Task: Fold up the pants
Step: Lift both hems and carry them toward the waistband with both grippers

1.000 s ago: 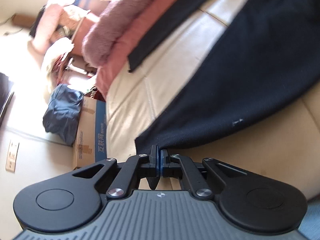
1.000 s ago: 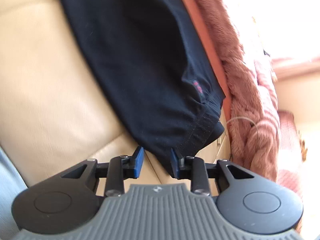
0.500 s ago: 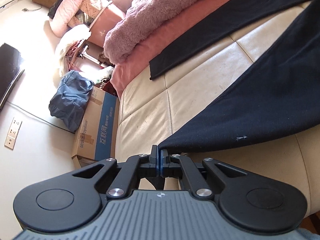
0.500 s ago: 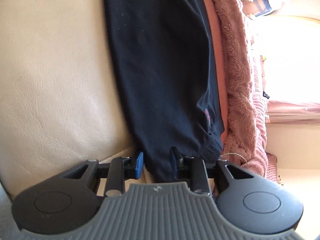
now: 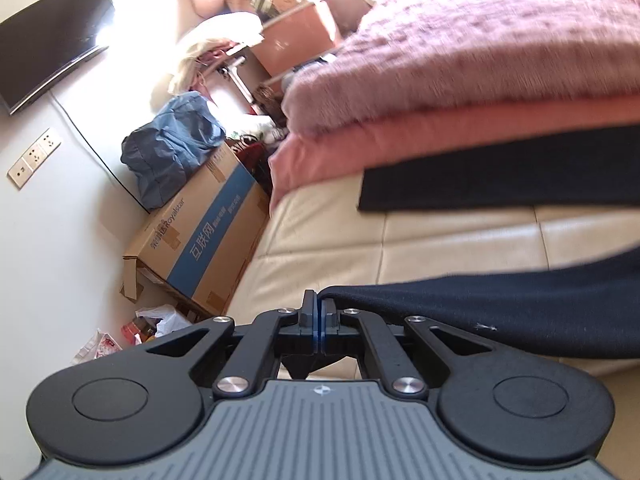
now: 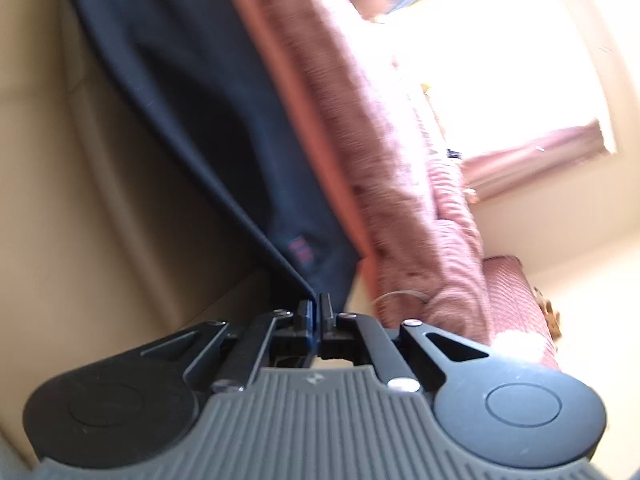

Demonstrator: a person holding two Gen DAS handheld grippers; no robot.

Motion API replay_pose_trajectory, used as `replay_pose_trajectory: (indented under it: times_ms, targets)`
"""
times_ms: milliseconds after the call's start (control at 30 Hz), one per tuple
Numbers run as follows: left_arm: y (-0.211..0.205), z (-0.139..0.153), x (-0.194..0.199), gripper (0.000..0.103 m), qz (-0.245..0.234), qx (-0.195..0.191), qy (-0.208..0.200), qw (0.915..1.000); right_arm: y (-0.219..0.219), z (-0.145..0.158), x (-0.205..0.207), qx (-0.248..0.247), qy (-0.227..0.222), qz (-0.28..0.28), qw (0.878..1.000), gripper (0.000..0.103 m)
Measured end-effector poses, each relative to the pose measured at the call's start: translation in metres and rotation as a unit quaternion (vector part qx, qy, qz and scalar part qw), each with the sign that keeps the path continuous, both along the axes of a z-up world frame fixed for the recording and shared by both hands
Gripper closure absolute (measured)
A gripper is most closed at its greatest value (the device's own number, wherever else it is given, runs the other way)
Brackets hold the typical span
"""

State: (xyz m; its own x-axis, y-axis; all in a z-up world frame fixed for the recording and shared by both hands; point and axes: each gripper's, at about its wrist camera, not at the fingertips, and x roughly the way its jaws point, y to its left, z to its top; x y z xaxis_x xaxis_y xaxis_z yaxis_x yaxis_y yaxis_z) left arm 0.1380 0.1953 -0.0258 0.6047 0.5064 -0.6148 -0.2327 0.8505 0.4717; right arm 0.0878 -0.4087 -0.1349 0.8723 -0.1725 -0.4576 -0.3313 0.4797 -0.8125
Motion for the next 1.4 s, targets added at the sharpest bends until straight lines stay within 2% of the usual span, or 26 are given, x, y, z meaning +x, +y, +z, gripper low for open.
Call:
replay_pose_trajectory:
  times_ms: [167,367,500,633,733,900,1033,1200,1333,1400]
  targets:
    - [0.008,0.033,0.038,0.102,0.011,-0.013,-0.036,0.9992,-0.003,0.041,0.045,0.035,-0.014,-0.021,0.999,0.103]
    - [0.014,0.033,0.108,0.102,0.029,-0.024,-0.017,0.9991,0.002,0.054,0.132,0.018,0.01,-0.026,0.999,0.103]
    - [0.017,0.011,0.155,0.102,0.036,-0.024,0.017,0.9989,0.007,0.042,0.19,0.005,0.034,-0.03,0.999,0.103]
    - [0.018,-0.02,0.201,0.102,0.039,-0.016,0.059,0.9973,0.011,0.013,0.252,0.003,0.061,-0.044,0.997,0.103]
    - [0.017,-0.044,0.233,0.102,0.04,-0.007,0.093,0.9948,0.015,-0.013,0.282,0.004,0.085,-0.055,0.995,0.103]
    - [0.015,-0.079,0.27,0.102,0.038,0.005,0.131,0.9907,0.021,-0.064,0.308,0.005,0.131,-0.074,0.989,0.103]
    - [0.011,-0.1,0.287,0.102,0.034,0.022,0.151,0.9878,0.019,-0.083,0.317,0.02,0.136,-0.088,0.987,0.103]
    - [0.008,-0.107,0.285,0.102,0.036,0.024,0.143,0.9889,0.017,-0.081,0.317,0.04,0.122,-0.096,0.987,0.103]
    - [0.008,-0.084,0.267,0.102,0.034,0.014,0.096,0.9948,0.018,-0.06,0.305,0.053,0.078,-0.1,0.991,0.103]
    - [0.004,-0.075,0.264,0.102,0.026,0.02,0.086,0.9957,0.018,-0.052,0.304,0.058,0.069,-0.105,0.99,0.103]
